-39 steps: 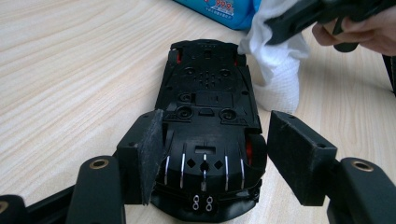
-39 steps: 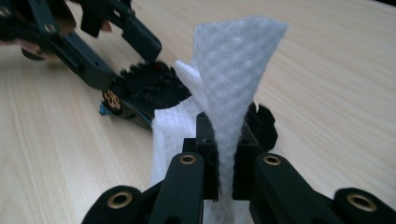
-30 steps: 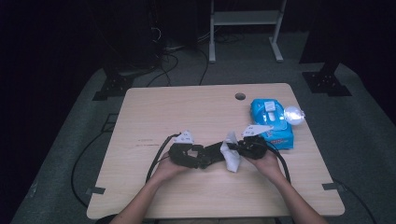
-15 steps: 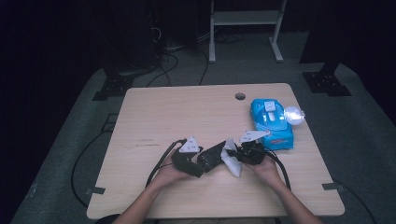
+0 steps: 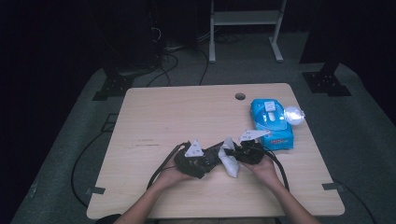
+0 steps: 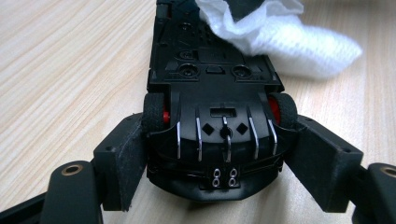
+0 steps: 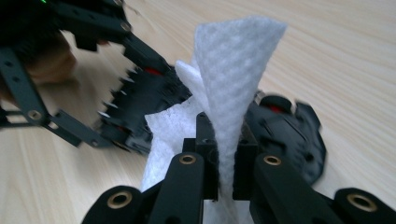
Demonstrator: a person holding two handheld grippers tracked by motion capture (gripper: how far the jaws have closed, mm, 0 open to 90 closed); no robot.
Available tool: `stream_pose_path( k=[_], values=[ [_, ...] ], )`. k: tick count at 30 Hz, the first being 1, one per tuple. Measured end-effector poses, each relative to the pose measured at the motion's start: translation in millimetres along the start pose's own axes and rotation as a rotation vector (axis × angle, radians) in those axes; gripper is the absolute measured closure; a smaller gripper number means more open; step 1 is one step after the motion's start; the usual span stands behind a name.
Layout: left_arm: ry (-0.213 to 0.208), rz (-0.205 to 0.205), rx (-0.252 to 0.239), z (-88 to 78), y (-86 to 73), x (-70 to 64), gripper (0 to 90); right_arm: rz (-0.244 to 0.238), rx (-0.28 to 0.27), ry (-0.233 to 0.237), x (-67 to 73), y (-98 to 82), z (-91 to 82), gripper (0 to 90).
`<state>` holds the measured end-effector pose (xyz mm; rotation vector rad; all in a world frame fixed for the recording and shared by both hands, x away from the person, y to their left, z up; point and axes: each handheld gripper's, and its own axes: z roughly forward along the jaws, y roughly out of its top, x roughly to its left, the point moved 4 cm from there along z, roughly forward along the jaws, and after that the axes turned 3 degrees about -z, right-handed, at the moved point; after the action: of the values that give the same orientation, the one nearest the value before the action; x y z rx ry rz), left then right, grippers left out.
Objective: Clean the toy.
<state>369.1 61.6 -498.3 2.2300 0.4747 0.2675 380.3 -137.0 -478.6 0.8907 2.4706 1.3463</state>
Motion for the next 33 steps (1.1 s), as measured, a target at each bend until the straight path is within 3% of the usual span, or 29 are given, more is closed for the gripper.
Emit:
stream_pose_path(
  k=[2, 3, 7, 8, 12, 16, 19, 22, 26, 28, 29, 30, 33],
  values=[
    [-0.002, 0.003, 0.0, 0.0, -0.1, 1.1, 24.2, -0.02, 0.011, -0.018, 1.8, 4.8, 5.0, 74.5],
    [-0.002, -0.003, -0.004, 0.3, 0.0, 1.0, 24.2, -0.02, 0.011, -0.018, 1.8, 4.8, 5.0, 74.5],
    [-0.004, 0.001, -0.006, 0.2, -0.2, 1.3, 24.2, -0.048, 0.023, -0.054, 0.4, 7.6, 4.1, 60.0],
    [-0.006, 0.0, -0.008, 0.3, -0.2, 1.6, 24.1, -0.049, 0.008, -0.07, -2.0, 10.3, -1.6, 52.2],
    [-0.008, 0.0, -0.007, 0.1, -0.1, 1.9, 24.1, -0.059, -0.009, -0.084, -7.2, 15.1, -14.2, 46.5],
    [-0.008, -0.004, -0.01, 0.1, 0.0, 2.0, 24.1, -0.08, -0.025, -0.112, -8.8, 16.6, -27.5, 46.0],
    [-0.01, -0.011, -0.013, 0.1, 0.1, 2.1, 24.2, -0.104, -0.026, -0.131, -8.5, 15.2, -32.6, 53.3],
    [-0.012, -0.016, -0.013, 0.1, 0.3, 2.3, 24.2, -0.169, -0.034, -0.134, -1.3, 8.6, -34.9, 74.3],
    [-0.014, -0.015, -0.012, -0.1, 0.3, 2.7, 24.2, -0.22, 0.023, -0.086, 7.2, 1.9, -21.4, 75.3],
    [-0.015, -0.014, -0.011, -0.2, 0.2, 2.8, 24.2, -0.259, 0.052, -0.084, 11.6, 0.1, -12.9, 67.2],
    [-0.015, -0.014, -0.011, -0.2, 0.2, 2.8, 24.2, -0.259, 0.052, -0.084, 11.6, 0.1, -12.9, 67.2],
    [-0.015, -0.016, -0.012, -0.2, 0.2, 2.9, 24.2, -0.262, 0.072, -0.049, 14.7, -0.5, -5.7, 64.8],
    [-0.02, -0.021, -0.012, -0.2, 0.0, 3.3, 24.2, -0.268, 0.083, -0.047, 15.8, -0.2, -0.2, 59.0]
  ],
)
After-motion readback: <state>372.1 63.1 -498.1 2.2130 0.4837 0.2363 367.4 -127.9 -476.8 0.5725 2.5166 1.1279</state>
